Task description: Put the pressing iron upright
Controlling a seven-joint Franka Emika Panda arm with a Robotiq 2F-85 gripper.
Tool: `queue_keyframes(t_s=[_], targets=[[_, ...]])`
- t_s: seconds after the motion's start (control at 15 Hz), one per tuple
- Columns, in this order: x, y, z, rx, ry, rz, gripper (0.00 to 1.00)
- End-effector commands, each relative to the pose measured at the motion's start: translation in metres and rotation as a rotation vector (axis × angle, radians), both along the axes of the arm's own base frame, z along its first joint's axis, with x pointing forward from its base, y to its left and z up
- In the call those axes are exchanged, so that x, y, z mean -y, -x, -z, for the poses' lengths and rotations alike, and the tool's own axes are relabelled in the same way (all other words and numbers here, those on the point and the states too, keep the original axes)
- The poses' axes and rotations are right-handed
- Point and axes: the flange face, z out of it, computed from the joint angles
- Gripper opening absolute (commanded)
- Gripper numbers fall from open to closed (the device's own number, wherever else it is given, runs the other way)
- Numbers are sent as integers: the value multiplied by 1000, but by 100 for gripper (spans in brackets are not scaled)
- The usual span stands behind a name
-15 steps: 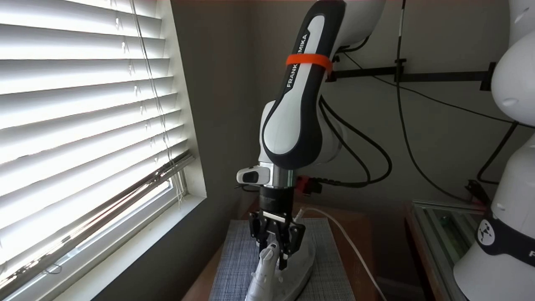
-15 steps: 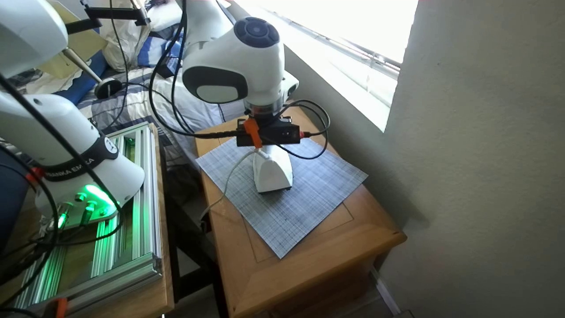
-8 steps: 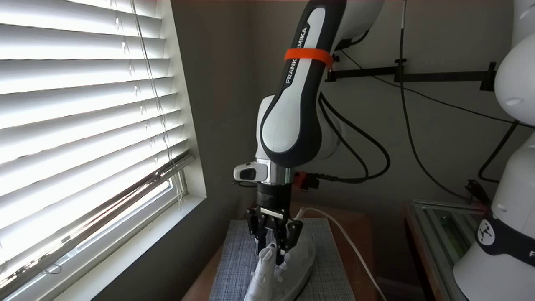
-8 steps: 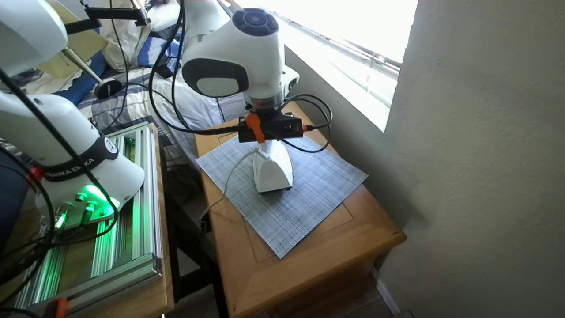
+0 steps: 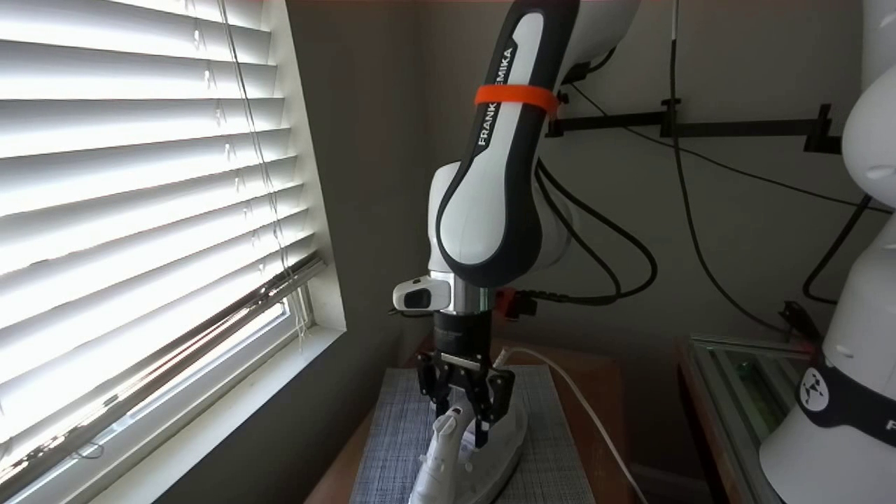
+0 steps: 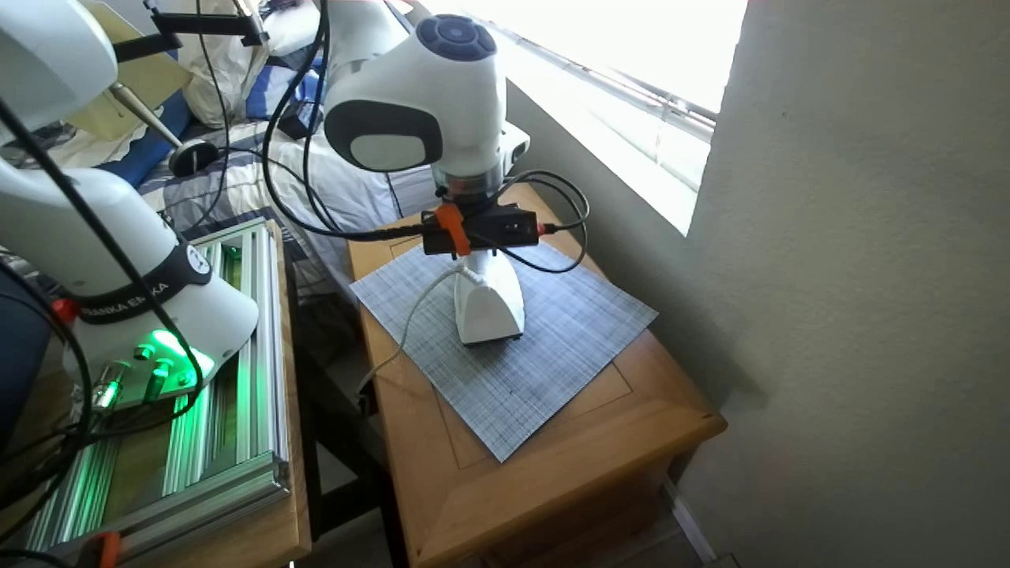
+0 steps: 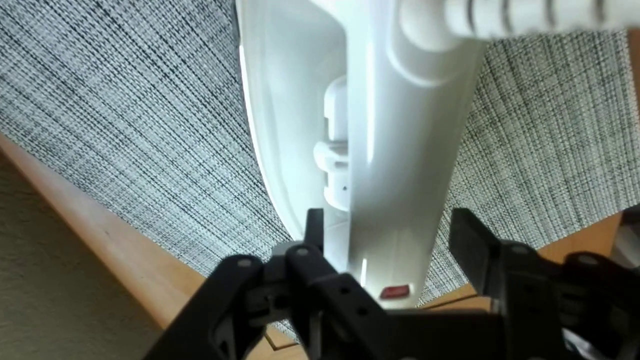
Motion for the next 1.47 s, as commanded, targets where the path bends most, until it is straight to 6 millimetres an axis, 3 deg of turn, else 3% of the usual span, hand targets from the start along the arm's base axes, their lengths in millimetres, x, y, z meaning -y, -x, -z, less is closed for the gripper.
queue_keyframes(t_s=[0.0, 0.07, 0.4, 0.53, 1.4], targets=[[2, 2, -1, -18, 39, -24, 44], [1, 3, 0, -20, 42, -25, 42], [3, 2, 5, -25, 38, -21, 7], [4, 2, 7, -27, 18, -13, 1], [15, -7, -15, 111, -252, 15, 0]])
